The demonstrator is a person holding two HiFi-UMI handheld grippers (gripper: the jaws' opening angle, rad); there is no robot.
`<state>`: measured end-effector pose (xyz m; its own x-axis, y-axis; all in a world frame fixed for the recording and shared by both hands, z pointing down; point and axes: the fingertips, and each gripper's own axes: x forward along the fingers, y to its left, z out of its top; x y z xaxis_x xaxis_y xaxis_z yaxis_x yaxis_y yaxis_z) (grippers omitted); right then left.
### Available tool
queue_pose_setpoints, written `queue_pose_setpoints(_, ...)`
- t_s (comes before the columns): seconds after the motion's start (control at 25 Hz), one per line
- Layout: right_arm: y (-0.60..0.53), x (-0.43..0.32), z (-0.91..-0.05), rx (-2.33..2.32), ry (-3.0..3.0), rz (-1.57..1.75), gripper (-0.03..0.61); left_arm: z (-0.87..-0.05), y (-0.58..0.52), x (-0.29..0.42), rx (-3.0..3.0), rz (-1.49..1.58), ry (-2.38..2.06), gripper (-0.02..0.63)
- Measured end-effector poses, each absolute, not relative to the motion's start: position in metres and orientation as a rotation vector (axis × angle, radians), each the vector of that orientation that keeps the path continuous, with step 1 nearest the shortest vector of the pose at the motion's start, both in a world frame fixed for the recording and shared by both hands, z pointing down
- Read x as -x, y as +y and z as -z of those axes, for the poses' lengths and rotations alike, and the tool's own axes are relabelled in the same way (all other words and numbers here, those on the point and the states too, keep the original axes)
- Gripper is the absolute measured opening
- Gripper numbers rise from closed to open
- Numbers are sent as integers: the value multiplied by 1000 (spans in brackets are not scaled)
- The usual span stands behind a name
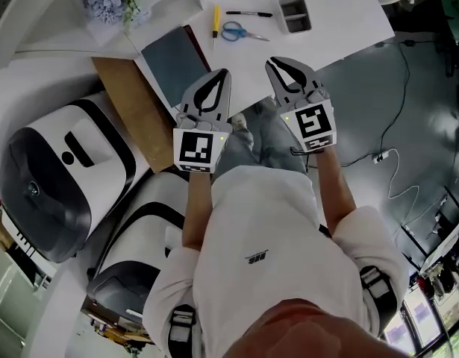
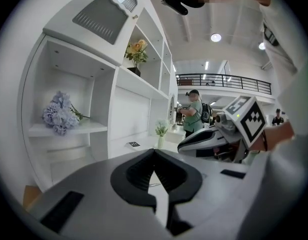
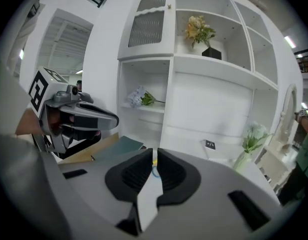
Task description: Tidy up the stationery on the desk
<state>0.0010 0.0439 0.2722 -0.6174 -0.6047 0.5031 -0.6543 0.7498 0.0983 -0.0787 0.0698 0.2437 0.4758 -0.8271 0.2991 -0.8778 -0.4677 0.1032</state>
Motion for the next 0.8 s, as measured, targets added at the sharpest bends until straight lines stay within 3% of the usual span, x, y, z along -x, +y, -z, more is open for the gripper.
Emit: queue_pose_setpoints(0.8,-42,47,-390,-572,-2365,-18,15,-336,-4,91,-2267,-307,-1588,0)
